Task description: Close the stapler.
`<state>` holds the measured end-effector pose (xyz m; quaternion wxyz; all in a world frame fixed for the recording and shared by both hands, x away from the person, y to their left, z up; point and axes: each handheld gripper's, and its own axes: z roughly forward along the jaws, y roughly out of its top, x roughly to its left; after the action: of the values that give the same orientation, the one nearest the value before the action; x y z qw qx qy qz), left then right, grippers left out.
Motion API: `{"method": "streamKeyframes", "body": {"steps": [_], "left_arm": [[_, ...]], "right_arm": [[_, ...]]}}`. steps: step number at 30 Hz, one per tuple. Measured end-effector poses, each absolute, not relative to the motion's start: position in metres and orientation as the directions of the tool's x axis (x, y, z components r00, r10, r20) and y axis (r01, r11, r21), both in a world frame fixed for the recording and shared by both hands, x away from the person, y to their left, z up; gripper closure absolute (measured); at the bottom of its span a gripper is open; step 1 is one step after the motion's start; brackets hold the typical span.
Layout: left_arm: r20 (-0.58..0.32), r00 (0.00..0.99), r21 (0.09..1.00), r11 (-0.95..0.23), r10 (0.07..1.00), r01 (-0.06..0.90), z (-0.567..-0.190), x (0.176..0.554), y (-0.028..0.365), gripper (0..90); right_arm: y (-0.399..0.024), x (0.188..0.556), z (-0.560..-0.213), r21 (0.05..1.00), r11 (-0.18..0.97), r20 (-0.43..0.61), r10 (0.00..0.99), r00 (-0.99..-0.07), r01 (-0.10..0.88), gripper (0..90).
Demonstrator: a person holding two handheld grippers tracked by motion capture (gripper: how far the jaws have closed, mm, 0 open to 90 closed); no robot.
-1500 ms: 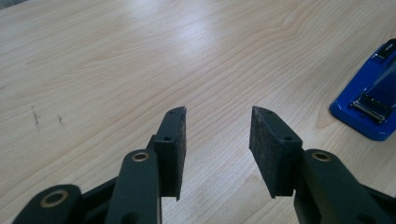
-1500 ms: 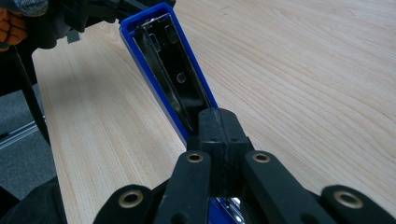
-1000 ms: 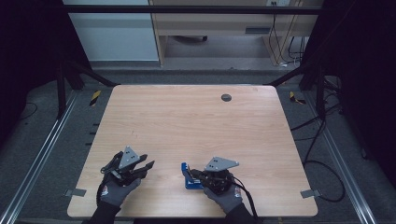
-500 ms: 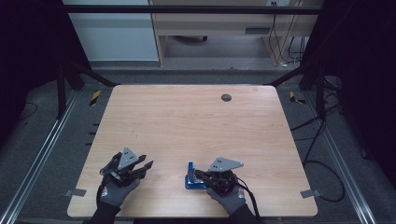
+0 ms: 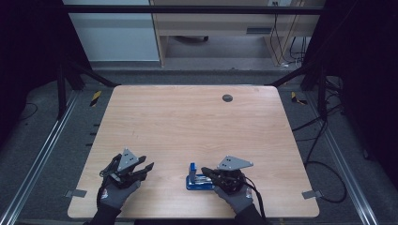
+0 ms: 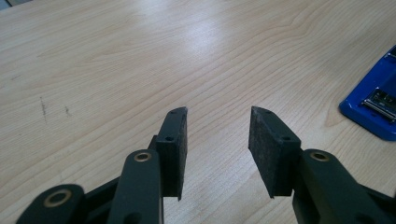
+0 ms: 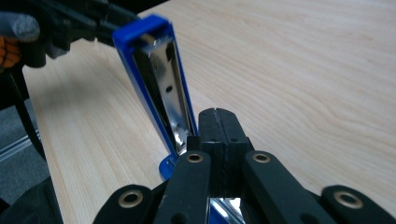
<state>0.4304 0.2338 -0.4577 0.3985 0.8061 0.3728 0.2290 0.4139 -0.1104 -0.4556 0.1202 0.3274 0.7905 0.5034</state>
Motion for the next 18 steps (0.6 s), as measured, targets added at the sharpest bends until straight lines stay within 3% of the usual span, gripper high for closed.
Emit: {"method": "streamKeyframes", "body": {"steps": [18], "left_arm": [[0.055,0.613,0.810,-0.394,0.788,0.434,-0.461,0.433,0.234,56.1]], "right_arm": [[-0.110,0.413,-0.403,0.932,0.187,0.133,0.621,-0.772,0.311,90.0]]}}
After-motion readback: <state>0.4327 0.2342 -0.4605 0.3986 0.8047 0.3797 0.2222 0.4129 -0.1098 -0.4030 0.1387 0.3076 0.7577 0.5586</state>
